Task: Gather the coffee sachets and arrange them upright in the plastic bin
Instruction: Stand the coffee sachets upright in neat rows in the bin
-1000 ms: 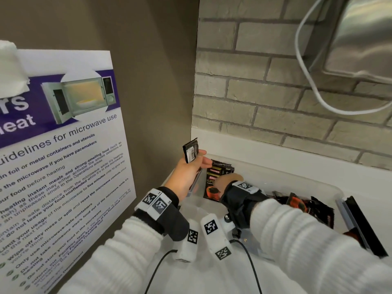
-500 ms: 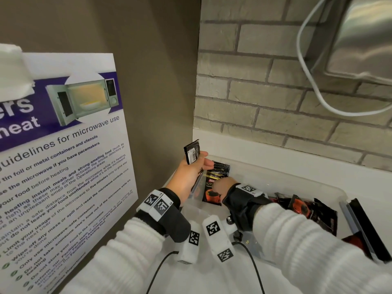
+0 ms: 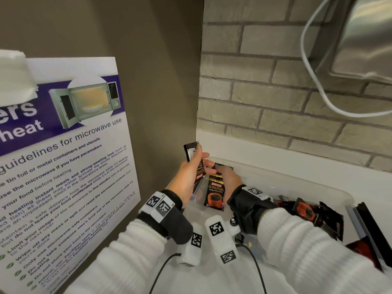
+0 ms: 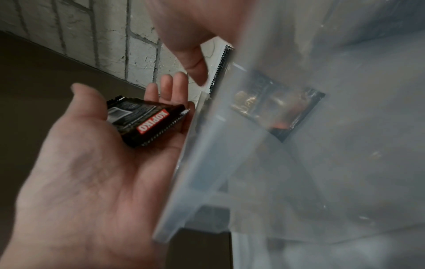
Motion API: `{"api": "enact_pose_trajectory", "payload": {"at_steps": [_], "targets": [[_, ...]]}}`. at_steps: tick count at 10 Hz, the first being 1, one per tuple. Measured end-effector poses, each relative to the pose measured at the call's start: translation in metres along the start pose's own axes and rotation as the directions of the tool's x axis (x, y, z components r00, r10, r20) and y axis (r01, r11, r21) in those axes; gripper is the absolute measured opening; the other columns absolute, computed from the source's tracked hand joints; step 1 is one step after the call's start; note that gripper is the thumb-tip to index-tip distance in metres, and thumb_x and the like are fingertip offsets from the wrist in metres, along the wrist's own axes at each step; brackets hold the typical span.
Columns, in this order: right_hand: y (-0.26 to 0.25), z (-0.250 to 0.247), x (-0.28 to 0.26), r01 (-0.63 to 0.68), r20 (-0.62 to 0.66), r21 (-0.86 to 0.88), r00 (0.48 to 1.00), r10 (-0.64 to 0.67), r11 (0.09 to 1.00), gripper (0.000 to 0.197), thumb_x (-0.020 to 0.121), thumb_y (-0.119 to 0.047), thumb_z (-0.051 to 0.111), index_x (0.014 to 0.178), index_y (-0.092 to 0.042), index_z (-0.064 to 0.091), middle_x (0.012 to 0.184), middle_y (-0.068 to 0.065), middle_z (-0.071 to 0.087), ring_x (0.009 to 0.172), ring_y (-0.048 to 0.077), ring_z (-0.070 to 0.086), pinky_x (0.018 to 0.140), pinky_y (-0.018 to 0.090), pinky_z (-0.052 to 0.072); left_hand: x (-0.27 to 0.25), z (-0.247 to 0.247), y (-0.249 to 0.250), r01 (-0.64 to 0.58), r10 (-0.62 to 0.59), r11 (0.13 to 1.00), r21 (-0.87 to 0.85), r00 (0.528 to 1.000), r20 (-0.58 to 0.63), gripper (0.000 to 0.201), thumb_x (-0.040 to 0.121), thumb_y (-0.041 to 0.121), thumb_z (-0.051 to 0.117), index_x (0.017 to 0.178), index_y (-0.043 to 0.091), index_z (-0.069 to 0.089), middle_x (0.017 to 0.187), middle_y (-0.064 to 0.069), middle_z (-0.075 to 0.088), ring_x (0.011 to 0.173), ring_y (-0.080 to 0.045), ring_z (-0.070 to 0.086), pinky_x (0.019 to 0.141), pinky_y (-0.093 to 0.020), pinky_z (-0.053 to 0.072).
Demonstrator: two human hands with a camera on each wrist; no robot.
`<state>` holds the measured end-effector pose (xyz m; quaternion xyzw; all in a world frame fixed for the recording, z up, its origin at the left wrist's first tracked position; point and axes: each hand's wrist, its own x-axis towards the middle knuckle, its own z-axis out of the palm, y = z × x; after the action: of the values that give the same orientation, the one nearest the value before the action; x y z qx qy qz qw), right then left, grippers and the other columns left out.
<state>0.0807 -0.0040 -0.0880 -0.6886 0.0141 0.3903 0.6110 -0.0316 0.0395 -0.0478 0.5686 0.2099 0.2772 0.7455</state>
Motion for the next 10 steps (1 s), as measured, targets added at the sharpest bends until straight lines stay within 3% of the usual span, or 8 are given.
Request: {"api": "enact_pose_trajectory", "payload": {"at_steps": [1,2,5,6,7,8,9,10], "targets": [[0.006,0.001,0.015,-0.048,0.015,-0.038,0.999,0.049,0.998,0.077,0.059,-0.063,0.061,0.116,-0.011,0.057,0.106,0.015,0.068,0.096,0.035,0.066,0.090,0.044,0.050,0.000,-0.001,-0.001,-0.008,0.009,1.000,-0.007,1.000,0.008,0.044,0.093,0.051,0.036,0.103,0.014,0.059,0.082,-0.004,0.066,0.082,-0.020,0.065,0.081,-0.030,0.051],[-0.001,-0.001,-0.009,0.083,0.062,-0.114,0.995,-0.076,0.990,0.046,0.094,-0.038,0.040,0.125,-0.006,0.052,0.119,0.011,0.061,0.112,0.031,0.059,0.092,0.040,0.050,0.002,-0.002,-0.001,-0.009,0.010,1.000,-0.014,1.000,0.010,0.044,0.095,0.050,0.034,0.102,0.014,0.058,0.082,-0.005,0.066,0.081,-0.020,0.065,0.077,-0.029,0.050],[0.004,0.000,-0.003,0.181,0.082,-0.030,0.981,-0.178,0.983,0.051,0.092,-0.042,0.038,0.124,-0.005,0.054,0.126,0.019,0.059,0.099,0.027,0.059,0.098,0.048,0.047,0.003,-0.003,-0.003,-0.020,0.020,1.000,-0.022,1.000,0.014,0.047,0.095,0.051,0.033,0.101,0.013,0.059,0.076,-0.004,0.068,0.081,-0.022,0.065,0.083,-0.033,0.049],[0.003,-0.003,-0.001,0.181,0.027,-0.092,0.983,-0.179,0.979,0.049,0.097,-0.037,0.028,0.130,-0.006,0.048,0.131,0.016,0.055,0.106,0.025,0.059,0.092,0.037,0.052,0.003,-0.004,-0.003,-0.013,0.013,1.000,-0.015,1.000,0.014,0.047,0.094,0.052,0.033,0.100,0.015,0.060,0.075,-0.003,0.069,0.085,-0.024,0.064,0.093,-0.038,0.046],[-0.011,-0.016,-0.030,0.171,0.005,-0.238,0.985,-0.175,0.956,0.040,0.100,-0.019,0.030,0.135,-0.004,0.043,0.135,0.014,0.052,0.086,0.013,0.058,0.047,0.009,0.049,0.003,-0.004,-0.004,-0.011,0.011,1.000,0.002,1.000,0.013,0.048,0.094,0.055,0.032,0.101,0.016,0.060,0.073,-0.002,0.070,0.091,-0.026,0.064,0.101,-0.043,0.042],[-0.022,-0.026,-0.047,0.150,-0.032,-0.461,0.982,-0.185,0.874,0.043,0.094,-0.018,0.048,0.135,-0.005,0.041,0.134,0.010,0.051,0.114,0.022,0.056,0.084,0.016,0.051,0.004,-0.005,-0.005,-0.011,0.011,1.000,-0.014,1.000,0.009,0.048,0.094,0.054,0.032,0.102,0.016,0.060,0.076,-0.003,0.070,0.092,-0.026,0.064,0.106,-0.046,0.038],[-0.021,-0.032,-0.056,0.068,0.018,-0.685,0.997,-0.076,0.726,0.018,0.090,-0.003,0.051,0.106,-0.004,0.058,0.090,0.007,0.058,0.077,0.018,0.057,0.081,0.025,0.047,0.005,-0.004,-0.005,-0.013,0.014,0.999,-0.050,1.000,0.010,0.046,0.095,0.051,0.033,0.101,0.014,0.058,0.074,-0.001,0.068,0.083,-0.022,0.063,0.107,-0.046,0.038],[-0.011,-0.024,-0.062,0.050,0.131,-0.779,0.988,0.085,0.625,0.012,0.087,-0.006,0.059,0.077,-0.008,0.052,0.071,0.005,0.048,0.058,0.014,0.046,0.066,0.027,0.046,0.003,-0.002,-0.004,-0.018,0.018,0.999,-0.037,1.000,0.006,0.045,0.095,0.050,0.032,0.101,0.014,0.058,0.078,-0.002,0.066,0.083,-0.021,0.063,0.103,-0.043,0.041]]}}
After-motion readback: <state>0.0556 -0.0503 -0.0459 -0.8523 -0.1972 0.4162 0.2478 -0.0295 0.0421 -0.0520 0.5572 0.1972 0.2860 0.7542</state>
